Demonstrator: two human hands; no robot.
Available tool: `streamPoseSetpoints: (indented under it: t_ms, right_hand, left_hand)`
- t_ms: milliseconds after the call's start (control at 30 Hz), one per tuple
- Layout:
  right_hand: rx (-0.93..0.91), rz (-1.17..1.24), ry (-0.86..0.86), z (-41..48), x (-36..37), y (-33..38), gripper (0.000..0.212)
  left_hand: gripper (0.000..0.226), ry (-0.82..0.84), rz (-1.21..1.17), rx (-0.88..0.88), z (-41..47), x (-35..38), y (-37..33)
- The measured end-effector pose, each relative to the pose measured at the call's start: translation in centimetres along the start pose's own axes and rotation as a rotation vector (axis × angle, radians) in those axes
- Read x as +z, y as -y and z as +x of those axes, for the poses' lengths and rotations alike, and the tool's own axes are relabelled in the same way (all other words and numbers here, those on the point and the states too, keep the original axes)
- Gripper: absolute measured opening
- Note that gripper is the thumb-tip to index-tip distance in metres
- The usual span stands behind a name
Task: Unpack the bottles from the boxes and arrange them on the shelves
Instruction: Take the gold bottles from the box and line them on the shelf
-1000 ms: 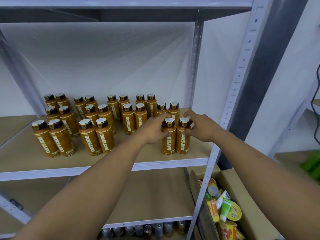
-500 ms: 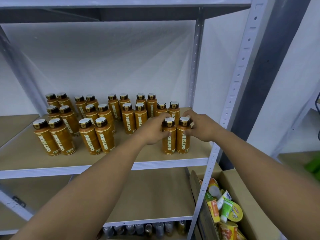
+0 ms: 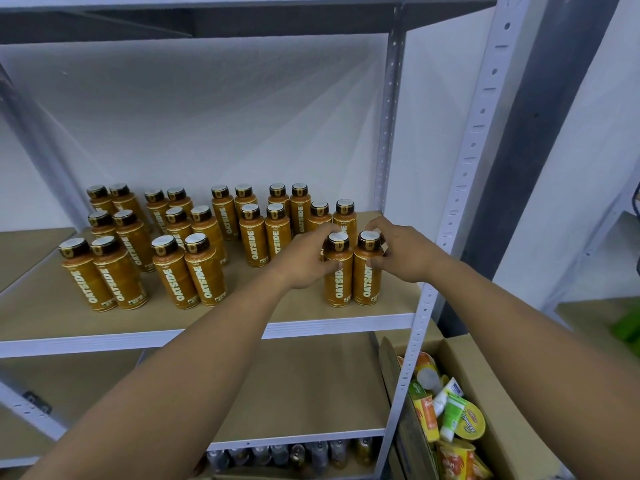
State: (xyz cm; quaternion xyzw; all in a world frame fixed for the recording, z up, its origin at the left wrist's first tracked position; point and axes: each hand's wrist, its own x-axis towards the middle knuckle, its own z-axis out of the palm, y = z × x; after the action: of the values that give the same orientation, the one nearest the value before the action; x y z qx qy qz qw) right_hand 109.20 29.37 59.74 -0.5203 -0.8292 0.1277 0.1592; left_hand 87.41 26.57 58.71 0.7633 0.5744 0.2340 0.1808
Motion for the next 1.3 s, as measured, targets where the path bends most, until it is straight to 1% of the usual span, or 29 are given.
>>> streamPoseSetpoints:
  t_ms: [533,1100,1167,1300]
  right_hand:
    - [-0.005,0.003,0.012,0.0,0.0,-0.1,0.063]
    - [-0.007,0.022,0.043,0.0,-0.5,0.2,0.06]
    - [0.016,0.033,0.033,0.2,-0.7,0.4,0.056]
    - [0.058,0.017,0.005,1.2,-1.4,1.0,0.045]
  left_hand:
    - [0.065,-0.045,-0.03,0.026,0.0,0.2,0.0]
    - [0.065,-0.024,-0.035,0.031,0.2,0.0,0.2]
    - [0.061,-0.014,-0.048,0.028,0.3,-0.3,0.2]
    - [0.043,-0.002,-0.047,0.011,1.1,-1.2,0.3]
